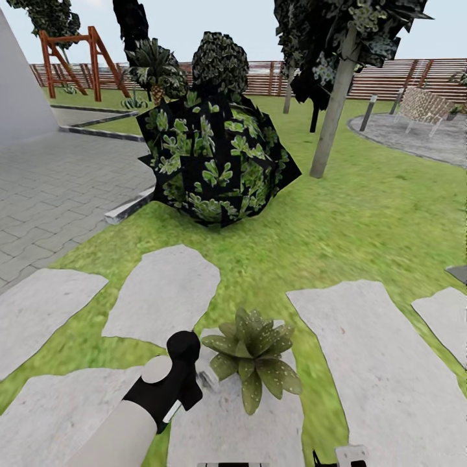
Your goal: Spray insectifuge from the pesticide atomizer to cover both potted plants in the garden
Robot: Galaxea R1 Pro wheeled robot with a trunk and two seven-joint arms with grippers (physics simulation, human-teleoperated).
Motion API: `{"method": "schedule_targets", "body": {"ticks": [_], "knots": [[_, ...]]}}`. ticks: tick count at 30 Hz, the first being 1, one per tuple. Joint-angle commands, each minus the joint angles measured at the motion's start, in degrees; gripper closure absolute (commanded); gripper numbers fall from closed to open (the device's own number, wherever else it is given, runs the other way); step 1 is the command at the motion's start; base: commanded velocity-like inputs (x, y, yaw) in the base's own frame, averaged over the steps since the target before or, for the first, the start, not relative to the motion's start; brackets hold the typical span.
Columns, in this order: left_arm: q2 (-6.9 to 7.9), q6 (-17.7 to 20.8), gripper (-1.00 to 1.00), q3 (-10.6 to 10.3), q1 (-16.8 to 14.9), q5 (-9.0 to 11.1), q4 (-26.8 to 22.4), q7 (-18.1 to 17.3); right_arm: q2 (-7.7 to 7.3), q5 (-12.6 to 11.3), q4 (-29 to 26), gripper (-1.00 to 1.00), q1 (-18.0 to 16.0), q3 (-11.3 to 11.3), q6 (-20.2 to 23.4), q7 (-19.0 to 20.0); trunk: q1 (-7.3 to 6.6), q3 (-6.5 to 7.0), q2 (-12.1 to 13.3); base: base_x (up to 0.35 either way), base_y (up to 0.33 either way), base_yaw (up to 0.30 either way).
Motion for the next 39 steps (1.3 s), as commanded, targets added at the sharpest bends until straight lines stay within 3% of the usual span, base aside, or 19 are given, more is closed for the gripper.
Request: {"method": "schedule_targets", "body": {"ticks": [1, 7, 10, 13, 17, 23, 39], "knots": [[0.0, 0.6, 1.0, 0.0, 0.0, -0.6, 0.0, -0.6, 0.0, 0.3, 0.0, -1.0, 0.0, 0.5, -0.1, -0.6, -0.02, -0.04, 0.0, -0.047, 0.007, -0.003], [0.0, 0.5, 1.0, -0.2, 0.0, -0.6, 0.0, -0.7, 0.0, 0.3, 0.1, -1.0, 0.0, 0.5, -0.1, -0.6, -0.02, -0.04, 0.0, 0.125, 0.115, 0.0], [0.0, 0.4, 1.0, -0.4, 0.0, -0.6, 2.3, -0.6, 0.0, 0.3, 0.1, -1.0, 0.0, 0.5, -0.1, -0.6, -0.02, -0.04, 0.0, 0.009, 0.008, 0.0], [-0.09, 0.3, 1.0, -0.6, -0.1, -2.0, 4.7, -0.6, 0.0, 0.3, 0.1, -1.0, 0.0, 0.5, -0.1, -0.6, -0.02, -0.04, 0.0, 0.002, 0.002, 0.0], [-0.69, 0.4, 1.0, -0.5, -1.8, -3.5, 4.5, -1.0, 0.0, 0.3, 0.1, -1.0, 0.0, 0.5, -0.1, -0.6, -0.02, -0.04, 0.0, 0.0, 0.0, 0.0], [-0.69, 0.8, 1.0, -0.3, -5.7, -2.9, 4.2, -1.9, 0.0, 0.3, 0.0, -1.0, 0.0, 0.5, -0.1, -0.6, -0.02, -0.04, 0.0, 0.0, 0.0, 0.0], [-0.53, 0.6, 1.0, -0.1, -5.4, -3.3, 4.3, -2.0, 0.0, 0.3, 0.0, -1.0, 0.0, 0.5, -0.1, -0.6, -0.02, -0.04, 0.0, -0.058, 0.082, -0.121]]}}
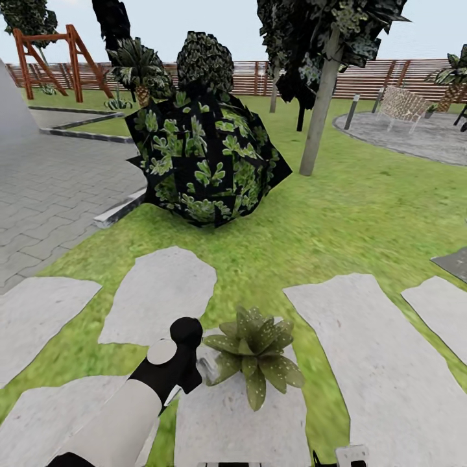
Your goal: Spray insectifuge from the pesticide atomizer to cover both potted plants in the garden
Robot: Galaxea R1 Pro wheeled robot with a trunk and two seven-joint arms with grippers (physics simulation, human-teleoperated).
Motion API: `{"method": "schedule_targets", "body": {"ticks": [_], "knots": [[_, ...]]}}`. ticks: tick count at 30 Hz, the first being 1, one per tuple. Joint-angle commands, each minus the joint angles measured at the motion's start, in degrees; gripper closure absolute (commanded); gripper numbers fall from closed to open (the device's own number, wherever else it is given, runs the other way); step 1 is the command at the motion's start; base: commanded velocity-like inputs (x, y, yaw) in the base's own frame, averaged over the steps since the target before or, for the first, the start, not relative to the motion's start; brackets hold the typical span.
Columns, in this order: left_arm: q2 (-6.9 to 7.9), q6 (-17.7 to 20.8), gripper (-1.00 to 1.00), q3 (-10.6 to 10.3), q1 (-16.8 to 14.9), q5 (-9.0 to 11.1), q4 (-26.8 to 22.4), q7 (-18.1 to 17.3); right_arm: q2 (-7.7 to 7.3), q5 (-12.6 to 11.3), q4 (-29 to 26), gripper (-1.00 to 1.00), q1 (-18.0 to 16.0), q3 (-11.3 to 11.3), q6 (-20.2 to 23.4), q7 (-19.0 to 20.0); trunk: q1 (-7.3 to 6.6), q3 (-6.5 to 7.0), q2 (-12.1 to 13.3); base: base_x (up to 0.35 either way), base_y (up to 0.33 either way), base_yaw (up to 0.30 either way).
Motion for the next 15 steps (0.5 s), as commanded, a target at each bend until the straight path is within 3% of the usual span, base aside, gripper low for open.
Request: {"method": "schedule_targets", "body": {"ticks": [1, 8, 15], "knots": [[0.01, 0.6, 1.0, -0.1, 0.0, -0.5, 0.0, -0.6, -0.01, 0.3, 0.1, -1.0, 0.0, 0.5, -0.1, -0.6, -0.02, -0.04, 0.0, -0.029, 0.294, -0.003], [-0.12, 0.6, 1.0, -0.1, 0.0, -0.3, 0.0, -0.6, 0.04, 0.3, 0.1, -1.0, 0.0, 0.5, -0.1, -0.6, -0.02, -0.04, 0.0, 0.112, 0.297, -0.005], [-0.15, 0.6, 1.0, -0.3, 0.1, -0.2, 0.7, -0.8, 0.03, 0.3, 0.1, -1.0, 0.0, 0.5, -0.1, -0.6, -0.02, -0.04, 0.0, 0.062, 0.08, -0.251]]}}
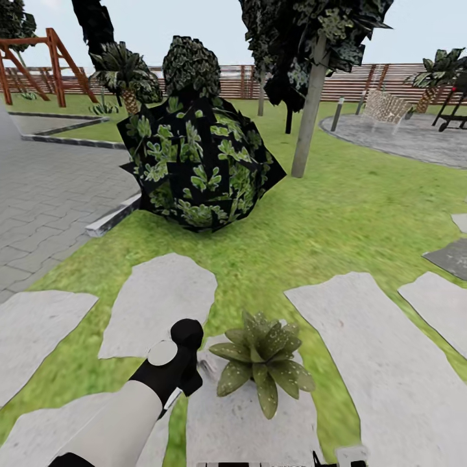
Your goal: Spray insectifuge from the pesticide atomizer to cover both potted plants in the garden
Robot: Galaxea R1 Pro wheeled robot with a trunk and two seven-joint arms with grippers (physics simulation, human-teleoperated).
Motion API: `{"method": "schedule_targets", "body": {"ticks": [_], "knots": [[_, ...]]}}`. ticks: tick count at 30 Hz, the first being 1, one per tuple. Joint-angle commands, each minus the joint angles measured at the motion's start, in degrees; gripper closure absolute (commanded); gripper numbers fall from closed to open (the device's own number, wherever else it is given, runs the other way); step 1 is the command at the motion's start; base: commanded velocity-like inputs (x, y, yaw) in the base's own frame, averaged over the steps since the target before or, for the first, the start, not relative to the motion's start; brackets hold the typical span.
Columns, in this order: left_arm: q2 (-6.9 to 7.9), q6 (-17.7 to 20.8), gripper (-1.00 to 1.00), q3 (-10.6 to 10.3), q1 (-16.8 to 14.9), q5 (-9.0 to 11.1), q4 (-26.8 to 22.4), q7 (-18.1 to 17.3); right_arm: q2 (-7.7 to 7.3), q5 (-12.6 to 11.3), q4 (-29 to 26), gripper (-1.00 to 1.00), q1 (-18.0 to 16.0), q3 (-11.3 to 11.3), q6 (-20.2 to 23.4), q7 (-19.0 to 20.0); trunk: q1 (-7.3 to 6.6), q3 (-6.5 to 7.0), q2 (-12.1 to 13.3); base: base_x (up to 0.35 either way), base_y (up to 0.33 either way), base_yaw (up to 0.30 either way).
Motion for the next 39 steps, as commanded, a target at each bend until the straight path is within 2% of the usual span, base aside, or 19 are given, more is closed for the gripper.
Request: {"method": "schedule_targets", "body": {"ticks": [1, 9, 14, 18, 30, 39], "knots": [[0.0, 0.6, 1.0, 0.0, 0.0, -0.5, 0.0, -0.6, 0.01, 0.2, 0.1, -1.0, 0.0, 0.5, -0.1, -0.6, -0.01, -0.04, 0.0, 0.003, 0.003, -0.298], [0.03, 0.6, 1.0, -0.1, 0.0, -0.5, -0.1, -0.6, 0.01, 0.2, 0.0, -1.0, 0.0, 0.5, -0.1, -0.6, -0.01, -0.04, 0.0, -0.007, 0.003, -0.3], [0.01, 0.6, 1.0, -0.1, 0.0, -0.5, -0.1, -0.6, 0.0, 0.2, 0.0, -1.0, -0.1, 0.5, -0.1, -0.6, -0.01, -0.04, 0.0, -0.232, 0.142, -0.3], [0.0, 0.6, 1.0, -0.1, 0.0, -0.5, -0.1, -0.6, -0.02, 0.2, 0.1, -1.0, 0.0, 0.5, -0.1, -0.6, -0.01, -0.04, 0.0, -0.197, 0.251, -0.3], [0.0, 0.6, 1.0, -0.1, 0.0, -0.6, -0.1, -0.5, -0.01, 0.2, 0.0, -1.0, -0.1, 0.5, -0.1, -0.6, -0.01, -0.04, 0.0, -0.014, 0.303, -0.295], [0.05, 0.6, 1.0, -0.1, 0.0, -0.8, -0.3, -0.4, -0.04, 0.2, 0.1, -1.0, -0.1, 0.5, -0.1, -0.6, -0.01, -0.04, 0.0, -0.086, 0.3, -0.051]]}}
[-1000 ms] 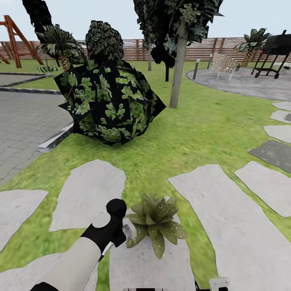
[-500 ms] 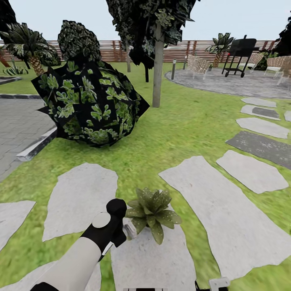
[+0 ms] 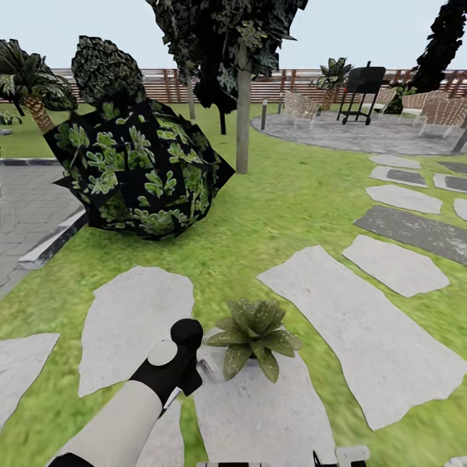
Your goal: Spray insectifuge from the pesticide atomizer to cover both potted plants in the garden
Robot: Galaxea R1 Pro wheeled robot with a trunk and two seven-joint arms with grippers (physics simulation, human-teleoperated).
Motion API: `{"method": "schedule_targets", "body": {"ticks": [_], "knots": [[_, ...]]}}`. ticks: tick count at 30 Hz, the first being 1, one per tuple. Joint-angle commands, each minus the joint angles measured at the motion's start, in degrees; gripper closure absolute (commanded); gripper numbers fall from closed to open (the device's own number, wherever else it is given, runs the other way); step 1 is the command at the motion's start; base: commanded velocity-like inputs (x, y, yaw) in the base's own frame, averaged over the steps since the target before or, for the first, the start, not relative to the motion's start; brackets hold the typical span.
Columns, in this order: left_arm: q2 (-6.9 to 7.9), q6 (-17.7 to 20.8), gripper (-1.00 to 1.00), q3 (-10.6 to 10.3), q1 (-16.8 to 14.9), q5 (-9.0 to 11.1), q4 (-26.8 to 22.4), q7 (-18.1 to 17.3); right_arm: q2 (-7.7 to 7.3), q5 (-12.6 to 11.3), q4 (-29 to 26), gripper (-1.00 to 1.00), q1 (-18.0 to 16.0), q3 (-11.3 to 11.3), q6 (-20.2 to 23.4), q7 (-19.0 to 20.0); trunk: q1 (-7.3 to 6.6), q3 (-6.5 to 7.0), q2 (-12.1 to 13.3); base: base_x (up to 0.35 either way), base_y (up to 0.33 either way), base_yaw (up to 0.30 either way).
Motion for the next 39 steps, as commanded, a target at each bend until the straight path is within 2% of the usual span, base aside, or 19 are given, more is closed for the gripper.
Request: {"method": "schedule_targets", "body": {"ticks": [1, 10, 18, 31, 39], "knots": [[0.01, 0.6, 1.0, -0.1, 0.0, -0.5, -0.1, -0.6, -0.01, 0.3, 0.0, -1.0, 0.0, 0.5, -0.1, -0.6, -0.01, -0.04, 0.0, -0.005, 0.304, 0.0], [0.18, 0.6, 1.0, 0.3, 0.0, -0.4, -0.3, -0.6, -0.01, 0.3, 0.0, -1.0, 0.0, 0.5, -0.1, -0.5, -0.01, -0.04, 0.0, 0.103, 0.303, -0.023], [0.26, 0.6, 1.0, 0.4, 0.0, -0.6, -0.4, -0.4, -0.01, 0.3, 0.0, -1.0, 0.0, 0.5, -0.1, -0.5, -0.01, -0.04, 0.0, 0.046, 0.3, -0.284], [0.28, 0.6, 1.0, 0.2, -0.6, -0.8, -0.9, -0.4, -0.01, 0.3, 0.0, -1.0, 0.0, 0.5, -0.1, -0.5, -0.01, -0.04, 0.0, -0.197, 0.254, -0.3], [0.34, 0.6, 1.0, 0.3, -0.6, -0.8, -1.2, -0.6, -0.01, 0.3, 0.0, -1.0, 0.0, 0.5, -0.1, -0.5, -0.01, -0.04, 0.0, 0.156, 0.281, -0.3]]}}
